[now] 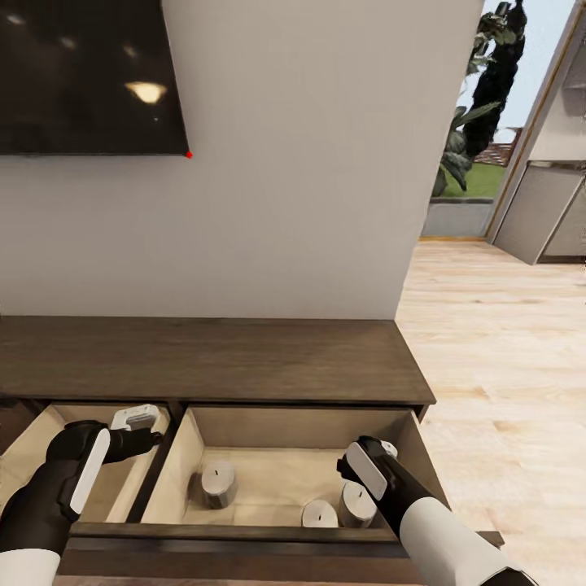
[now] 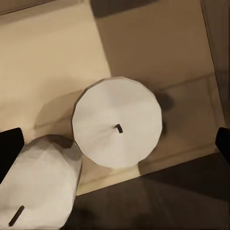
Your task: Place each of the two pumpkins and all three candles from the living room inside a cabinet in the living room (use any cabinet), then make sure every cabinet is closed, and position the cauldron so it is next to a table in the living room.
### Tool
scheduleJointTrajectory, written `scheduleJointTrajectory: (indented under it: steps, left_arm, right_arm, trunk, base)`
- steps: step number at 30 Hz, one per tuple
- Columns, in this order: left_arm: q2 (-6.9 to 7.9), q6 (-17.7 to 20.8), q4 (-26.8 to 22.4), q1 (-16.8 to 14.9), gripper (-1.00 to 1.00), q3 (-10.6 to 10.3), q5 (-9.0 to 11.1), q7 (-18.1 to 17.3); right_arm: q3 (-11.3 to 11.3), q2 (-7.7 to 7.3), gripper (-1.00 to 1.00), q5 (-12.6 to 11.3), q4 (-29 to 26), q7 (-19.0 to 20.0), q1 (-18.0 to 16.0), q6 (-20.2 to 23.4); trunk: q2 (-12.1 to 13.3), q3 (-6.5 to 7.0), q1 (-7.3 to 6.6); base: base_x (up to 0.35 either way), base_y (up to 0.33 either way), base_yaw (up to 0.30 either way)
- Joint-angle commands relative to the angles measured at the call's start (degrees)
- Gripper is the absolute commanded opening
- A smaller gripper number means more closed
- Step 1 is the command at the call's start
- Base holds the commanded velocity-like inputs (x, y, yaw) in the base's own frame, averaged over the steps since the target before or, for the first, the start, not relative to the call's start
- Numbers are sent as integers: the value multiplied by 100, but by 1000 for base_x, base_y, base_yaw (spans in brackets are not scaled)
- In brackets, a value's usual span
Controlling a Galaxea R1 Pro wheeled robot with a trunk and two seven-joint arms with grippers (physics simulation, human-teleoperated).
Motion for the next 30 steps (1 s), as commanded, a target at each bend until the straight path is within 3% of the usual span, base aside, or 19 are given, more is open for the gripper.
scheduleJointTrajectory:
  steps: [1, 16, 21, 30]
  left_arm:
    - [0, 0, 0, 0, 100, 0, 7, 0]
    - [0, 1, 0, 0, 100, 1, 24, 0]
    - [0, 1, 0, 0, 100, 1, 24, 0]
    - [0, 1, 0, 0, 100, 1, 24, 0]
  right_arm:
    - [0, 0, 100, -1, 0, 4, 0, 0]
    - [0, 0, 100, 8, -6, 28, 0, -37]
    - [11, 0, 100, 8, -9, 34, 0, -302]
    - [26, 0, 100, 8, -9, 37, 1, -397]
  trunk:
    - [2, 23, -2]
    - [526, 300, -293]
    - [727, 390, -403]
    - [1088, 552, -601]
  base:
    - [-169, 0, 0]
    - [-80, 0, 0]
    - [-228, 0, 0]
    - [-30, 0, 0]
